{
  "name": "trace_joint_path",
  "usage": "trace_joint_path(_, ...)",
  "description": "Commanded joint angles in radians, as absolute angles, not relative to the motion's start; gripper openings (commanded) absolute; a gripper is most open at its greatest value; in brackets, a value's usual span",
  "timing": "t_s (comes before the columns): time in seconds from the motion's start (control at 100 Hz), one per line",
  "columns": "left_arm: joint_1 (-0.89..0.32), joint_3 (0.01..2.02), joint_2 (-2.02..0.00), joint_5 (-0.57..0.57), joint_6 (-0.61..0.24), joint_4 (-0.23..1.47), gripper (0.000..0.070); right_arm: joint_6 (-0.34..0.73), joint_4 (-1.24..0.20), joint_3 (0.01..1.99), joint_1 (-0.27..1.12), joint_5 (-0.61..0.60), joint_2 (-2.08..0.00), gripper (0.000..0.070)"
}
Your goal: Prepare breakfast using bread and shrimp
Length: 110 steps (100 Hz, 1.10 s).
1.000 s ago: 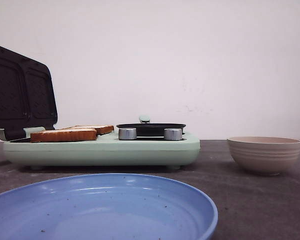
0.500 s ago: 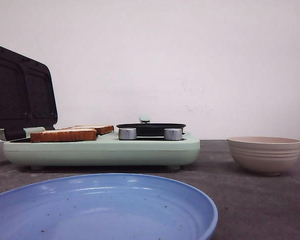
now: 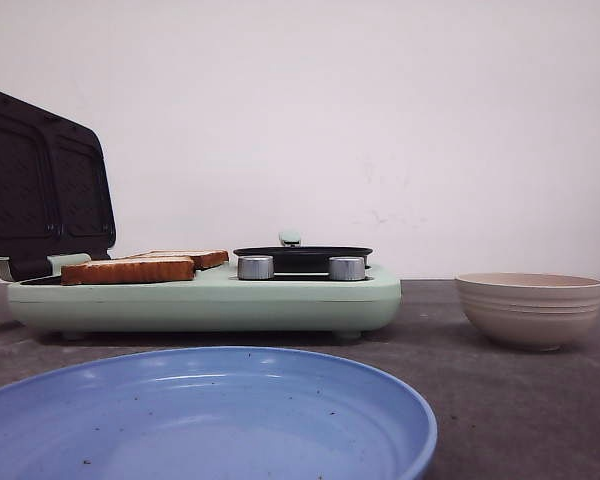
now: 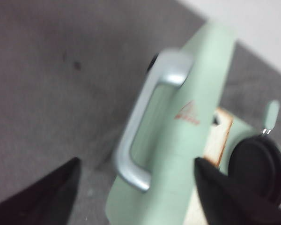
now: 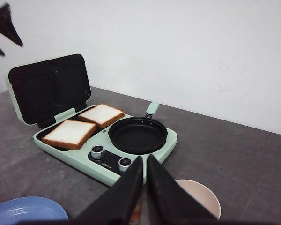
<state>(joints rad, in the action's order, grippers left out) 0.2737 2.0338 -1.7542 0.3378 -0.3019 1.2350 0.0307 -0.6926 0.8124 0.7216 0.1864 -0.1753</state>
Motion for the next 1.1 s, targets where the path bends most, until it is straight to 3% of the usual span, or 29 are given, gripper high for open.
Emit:
trace_joint_path(0.0,0.276,2.067,-1.781,0.341,-0.284,1.229,0.0486,0.046,-0.685,0.817,0.730,0.200,-0.173,0.0003)
trace_joint_path(0.12,0.276,2.067,-1.814,0.342,-0.245,1.224,0.0486,0.048,-0.686,0.817,0.730,0.234,-0.173,0.0003)
trace_joint_path(0.55,0.281,2.067,-1.904,0.375,-0.248,1.206,0.0466,0.093,-0.689,0.817,0.730,0.298,-0.174,0.0003)
trace_joint_path(0.65,0.281,2.067,-1.912,0.375,-0.252,1.203,0.0387,0.095,-0.689,0.817,0.730,0.310,-0.174,0.0003)
trace_joint_path(0.79,0.281,2.067,-1.918,0.375,-0.256,1.205,0.0349,0.100,-0.690,0.817,0.730,0.320,-0.174,0.0003)
trace_joint_path(1.09,0.269,2.067,-1.931,0.375,-0.276,1.211,0.0349,0.101,-0.690,0.817,0.730,0.323,-0.174,0.0003)
